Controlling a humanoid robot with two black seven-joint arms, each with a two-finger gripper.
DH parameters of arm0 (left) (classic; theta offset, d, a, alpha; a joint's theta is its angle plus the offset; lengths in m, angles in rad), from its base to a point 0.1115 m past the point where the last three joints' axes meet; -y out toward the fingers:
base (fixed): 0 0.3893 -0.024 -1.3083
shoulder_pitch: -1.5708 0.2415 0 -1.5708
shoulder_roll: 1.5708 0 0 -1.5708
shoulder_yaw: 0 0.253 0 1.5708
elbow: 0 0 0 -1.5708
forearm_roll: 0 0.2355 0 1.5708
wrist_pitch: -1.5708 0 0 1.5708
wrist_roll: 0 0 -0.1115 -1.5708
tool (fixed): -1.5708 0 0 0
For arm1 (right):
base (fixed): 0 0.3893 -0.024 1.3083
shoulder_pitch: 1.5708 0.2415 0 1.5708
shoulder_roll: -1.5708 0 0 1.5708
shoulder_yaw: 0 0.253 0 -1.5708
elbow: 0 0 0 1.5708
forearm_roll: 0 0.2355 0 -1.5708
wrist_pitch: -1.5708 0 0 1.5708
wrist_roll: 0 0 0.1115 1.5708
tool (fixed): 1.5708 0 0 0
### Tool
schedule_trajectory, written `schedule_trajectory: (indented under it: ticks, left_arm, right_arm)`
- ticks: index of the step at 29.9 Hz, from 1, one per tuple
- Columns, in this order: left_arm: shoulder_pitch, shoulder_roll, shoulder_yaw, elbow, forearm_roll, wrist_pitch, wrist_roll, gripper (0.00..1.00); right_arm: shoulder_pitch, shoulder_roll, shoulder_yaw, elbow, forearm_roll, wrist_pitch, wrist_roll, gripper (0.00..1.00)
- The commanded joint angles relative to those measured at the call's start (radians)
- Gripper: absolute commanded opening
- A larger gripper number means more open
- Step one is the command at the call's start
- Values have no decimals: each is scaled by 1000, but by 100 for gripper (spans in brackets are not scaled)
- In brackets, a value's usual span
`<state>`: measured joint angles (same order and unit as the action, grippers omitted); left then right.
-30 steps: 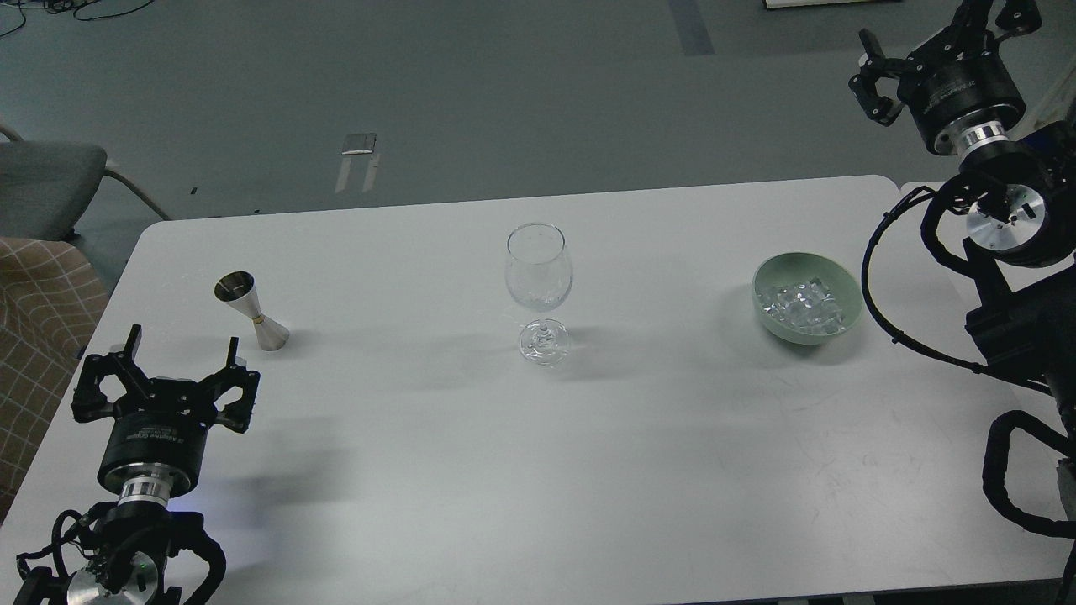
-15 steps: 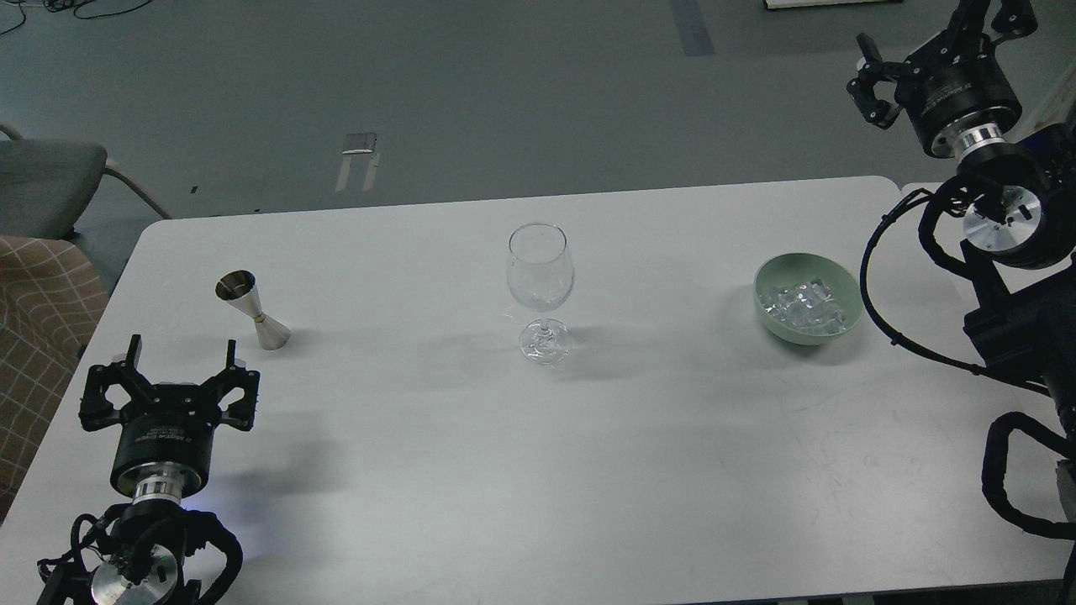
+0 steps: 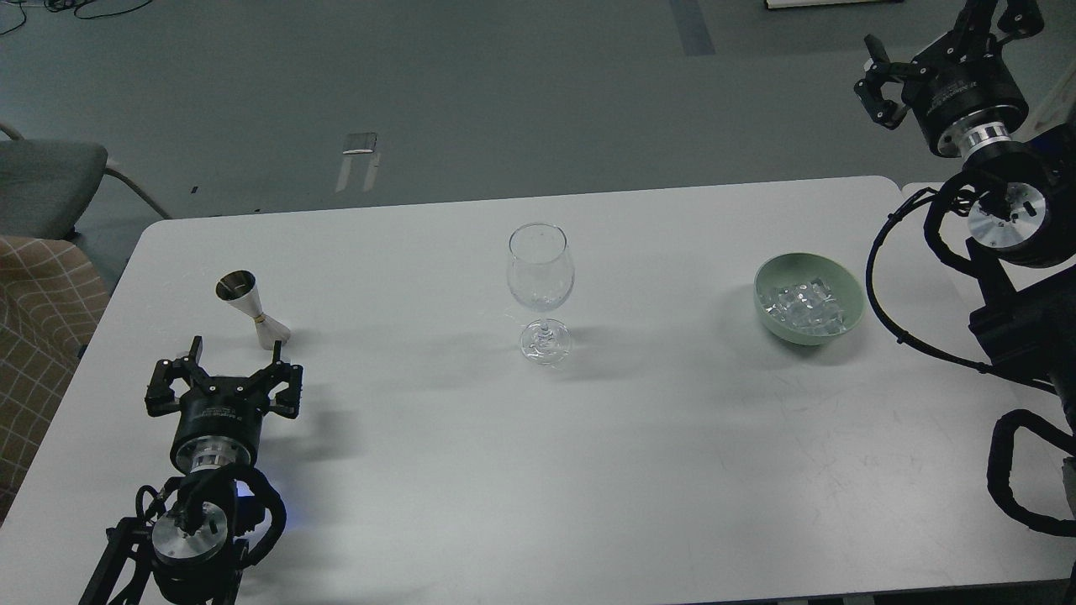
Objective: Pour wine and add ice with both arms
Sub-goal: 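Lower the left gripper toward the metal jigger cup, then grasp the metal jigger with the left gripper and lift it upright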
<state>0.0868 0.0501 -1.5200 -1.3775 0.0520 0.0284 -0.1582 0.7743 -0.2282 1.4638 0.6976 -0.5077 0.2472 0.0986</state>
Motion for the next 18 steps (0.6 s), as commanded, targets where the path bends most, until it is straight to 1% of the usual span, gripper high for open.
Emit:
schedule_trajectory:
  ticks: [1,2,3,7,8,9,16,18]
  left_arm:
    - [-13,2,0,6,-1,-7,12,66]
    - [-18,4,1,9,-3,-7,14,59]
    - [-25,5,1,20,-3,-7,20,57]
    - [-64,7,1,66,-1,5,28,58]
    - [-84,7,1,92,-3,8,26,64]
    - [-103,7,1,121,-1,7,26,67]
    - [-148,11,0,175,-3,5,28,65]
    - [-163,11,-2,199,-4,2,28,63]
  right_arm:
    - [-1,-10,0,2,2,-31,-2,100]
    - [-1,-11,1,2,2,-48,-2,100]
    - [-3,-16,1,2,2,-58,-2,100]
    - [-7,-36,1,2,3,-62,-2,100]
    - [-10,-39,1,2,3,-62,-2,100]
    - [-12,-40,1,2,3,-63,-2,100]
    - [-10,-40,1,0,2,-82,1,100]
    - [-10,-40,1,0,2,-83,1,100]
